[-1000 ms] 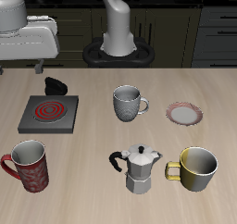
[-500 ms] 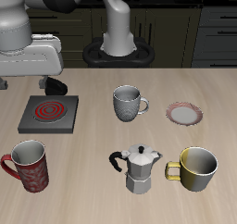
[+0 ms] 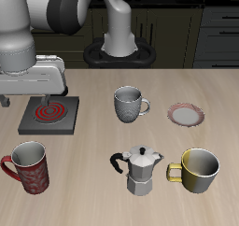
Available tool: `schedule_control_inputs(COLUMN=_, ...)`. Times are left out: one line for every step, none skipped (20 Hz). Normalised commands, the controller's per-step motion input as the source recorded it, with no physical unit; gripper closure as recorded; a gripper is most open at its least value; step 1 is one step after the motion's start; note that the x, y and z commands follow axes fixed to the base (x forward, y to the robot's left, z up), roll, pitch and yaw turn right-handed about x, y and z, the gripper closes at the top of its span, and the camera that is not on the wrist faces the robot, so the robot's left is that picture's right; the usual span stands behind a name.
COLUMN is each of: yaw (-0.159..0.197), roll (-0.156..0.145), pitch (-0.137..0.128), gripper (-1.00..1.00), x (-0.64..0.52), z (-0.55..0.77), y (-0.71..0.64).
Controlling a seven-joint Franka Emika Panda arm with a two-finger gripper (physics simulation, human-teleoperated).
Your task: Place the red mug on the plate
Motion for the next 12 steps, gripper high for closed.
schedule_control_inputs(yaw=0.103, roll=0.024, pitch=0.043, gripper=-1.0, x=0.18, z=-0.39, y=0.17)
schedule_control_inputs(yaw=-0.055, roll=-0.034, pitch=0.005, gripper=-1.0, x=0.07, z=-0.31, y=0.01)
schedule_control_inputs(yaw=0.03, roll=0.068, pitch=0.029, gripper=-1.0, x=0.09, z=-0.35, y=0.21)
schedule_control_inputs(yaw=0.008, roll=-0.055, pitch=-0.036, gripper=-1.0, x=0.13, z=-0.24, y=-0.03)
schedule_control_inputs(yaw=0.048, roll=-0.004, pitch=0.026, gripper=-1.0, x=0.35, z=-0.65, y=0.29)
schedule_control_inputs(yaw=-0.078, roll=-0.045, pitch=-0.022, gripper=-1.0, x=0.1, z=-0.27, y=0.03)
schedule_control_inputs(yaw=0.073, roll=0.024, pitch=0.026, gripper=-1.0, x=0.12, z=-0.38, y=0.19)
schedule_control_inputs(yaw=0.039, roll=-0.034, pitch=-0.003, gripper=-1.0, x=0.08, z=-0.33, y=0.13)
schedule_control_inputs(yaw=-0.005, roll=0.05, pitch=0.033, gripper=-1.0, x=0.09, z=-0.4, y=0.3)
schedule_control_inputs(yaw=0.059, roll=-0.056, pitch=0.005, gripper=-1.0, x=0.12, z=-0.3, y=0.14)
schedule_control_inputs(yaw=0.048, roll=0.01, pitch=0.021, gripper=-1.0, x=0.07, z=-0.37, y=0.3)
schedule_control_inputs(yaw=-0.032, roll=0.009, pitch=0.018, gripper=-1.0, x=0.07, z=-0.31, y=0.1)
